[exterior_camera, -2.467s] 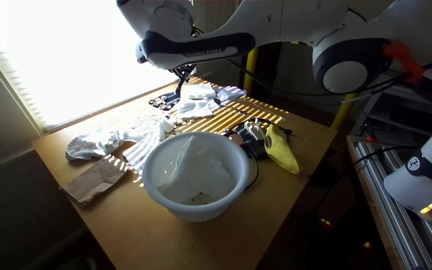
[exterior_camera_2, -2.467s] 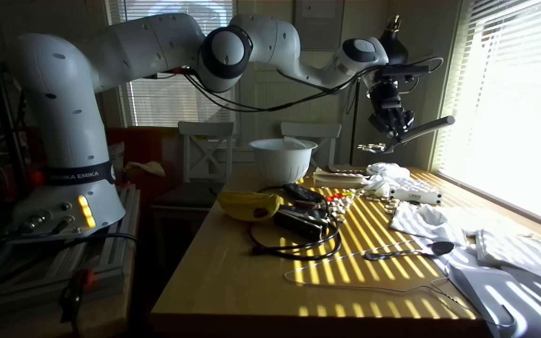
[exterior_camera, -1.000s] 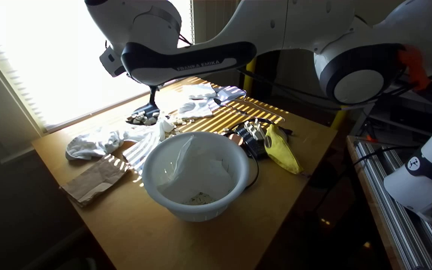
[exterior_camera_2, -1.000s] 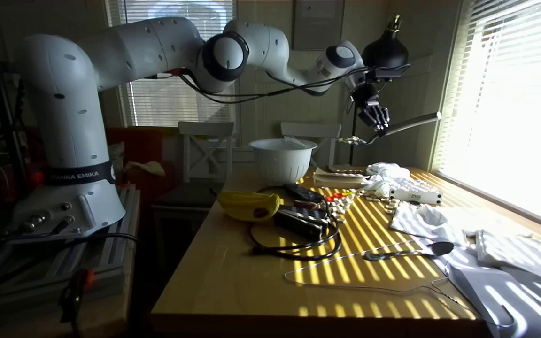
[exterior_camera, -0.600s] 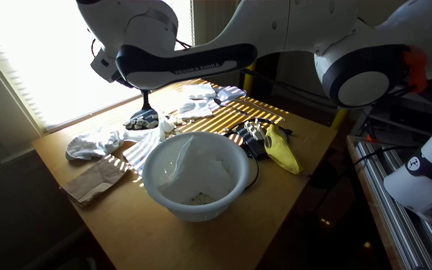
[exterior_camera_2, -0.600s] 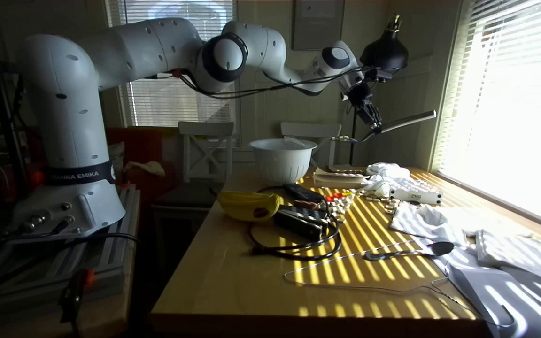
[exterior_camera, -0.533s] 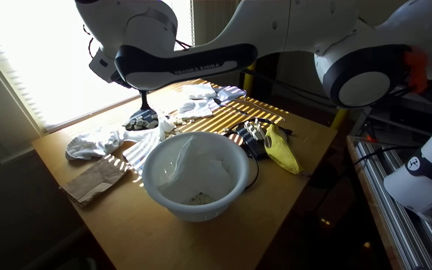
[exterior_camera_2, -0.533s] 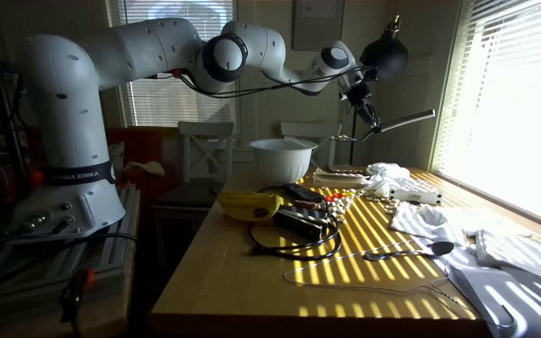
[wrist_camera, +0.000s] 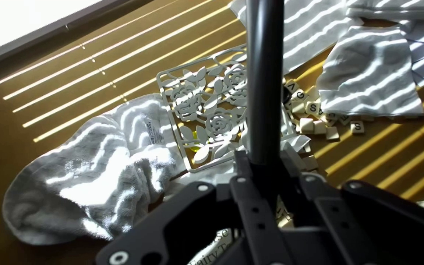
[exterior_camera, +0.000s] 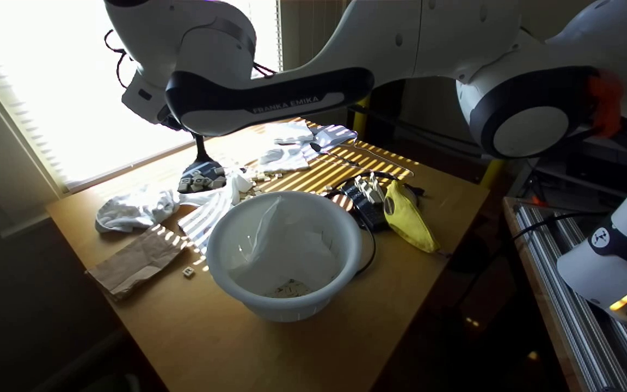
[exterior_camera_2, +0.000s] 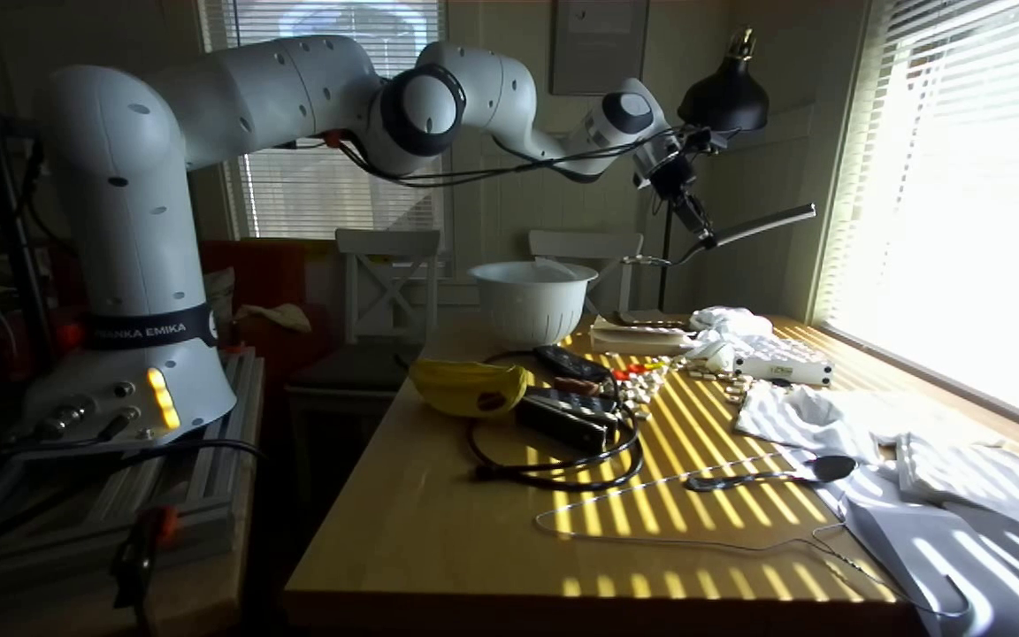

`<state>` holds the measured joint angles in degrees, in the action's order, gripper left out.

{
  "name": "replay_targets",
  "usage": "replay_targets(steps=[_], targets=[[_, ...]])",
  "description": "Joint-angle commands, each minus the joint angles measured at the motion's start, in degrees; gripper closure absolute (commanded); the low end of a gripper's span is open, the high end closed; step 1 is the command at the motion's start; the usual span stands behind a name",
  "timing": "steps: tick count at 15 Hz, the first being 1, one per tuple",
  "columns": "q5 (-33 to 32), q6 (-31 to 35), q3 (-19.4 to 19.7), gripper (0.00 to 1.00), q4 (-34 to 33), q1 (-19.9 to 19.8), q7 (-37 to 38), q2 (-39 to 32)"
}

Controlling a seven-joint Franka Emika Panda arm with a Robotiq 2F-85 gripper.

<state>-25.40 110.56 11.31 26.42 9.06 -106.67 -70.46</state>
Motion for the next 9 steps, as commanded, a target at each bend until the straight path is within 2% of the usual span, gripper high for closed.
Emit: replay_targets(steps=[1, 9], targets=[[0.1, -1.22, 0.69, 0.94, -3.03, 0.14, -0.4, -1.79], [0.27, 9.41, -0.1, 0.94, -2.28, 0.61, -3.54, -2.89]])
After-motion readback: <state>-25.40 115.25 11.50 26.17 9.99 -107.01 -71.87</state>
